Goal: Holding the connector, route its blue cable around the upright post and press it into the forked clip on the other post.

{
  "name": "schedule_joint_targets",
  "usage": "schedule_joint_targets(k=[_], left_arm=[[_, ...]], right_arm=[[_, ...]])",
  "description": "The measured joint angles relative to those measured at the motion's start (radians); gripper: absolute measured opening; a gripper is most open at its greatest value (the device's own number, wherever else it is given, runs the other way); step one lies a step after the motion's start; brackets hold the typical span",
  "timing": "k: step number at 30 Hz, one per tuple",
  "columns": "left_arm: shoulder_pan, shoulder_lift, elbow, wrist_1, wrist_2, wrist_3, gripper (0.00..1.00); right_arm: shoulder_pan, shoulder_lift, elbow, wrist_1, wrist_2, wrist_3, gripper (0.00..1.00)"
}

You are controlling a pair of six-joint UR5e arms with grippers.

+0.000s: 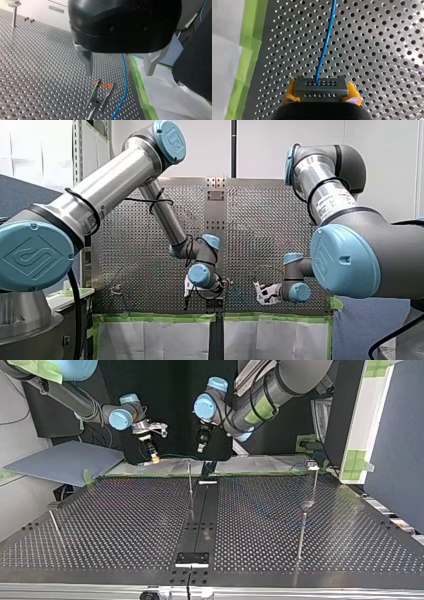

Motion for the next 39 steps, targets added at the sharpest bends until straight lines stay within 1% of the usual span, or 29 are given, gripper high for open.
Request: schedule_joint_targets(k=[4, 5, 11, 14, 15, 18, 23, 26, 33, 39], left_arm=[[0.003, -0.001, -0.015, 0.022, -0.025, 0.003, 1.00], [0.004, -0.002, -0.017, 0.029, -0.029, 0.004, 1.00], [0.007, -0.017, -0.020, 0.058, -0.030, -0.001, 1.00], [0.010, -0.023, -0.019, 0.068, -0.021, -0.010, 1.00], [0.011, -0.025, -0.020, 0.069, -0.018, -0.012, 1.00], [0.015, -0.030, -0.019, 0.072, -0.013, -0.017, 1.00], [0.022, -0.057, -0.001, 0.066, -0.009, -0.017, 1.00], [0.024, -0.067, 0.005, 0.070, -0.012, -0.015, 1.00], [0.033, -0.072, 0.018, 0.076, -0.012, -0.014, 1.00], [0.040, -0.072, 0.022, 0.078, -0.012, -0.013, 1.00]], right_arm=[[0.004, -0.001, 0.001, 0.022, -0.005, -0.034, 0.00], [0.005, -0.001, 0.002, 0.029, -0.012, -0.045, 0.00], [0.011, -0.001, 0.003, 0.057, -0.056, -0.097, 0.00], [0.016, -0.002, 0.003, 0.071, -0.077, -0.117, 0.00], [0.017, -0.002, 0.003, 0.073, -0.082, -0.120, 0.00], [0.018, -0.002, 0.003, 0.077, -0.095, -0.124, 0.00], [0.019, -0.002, 0.003, 0.078, -0.108, -0.121, 0.00], [0.019, -0.003, 0.003, 0.078, -0.110, -0.119, 0.00], [0.019, -0.003, 0.003, 0.078, -0.112, -0.115, 0.00], [0.019, -0.003, 0.003, 0.077, -0.112, -0.107, 0.00]])
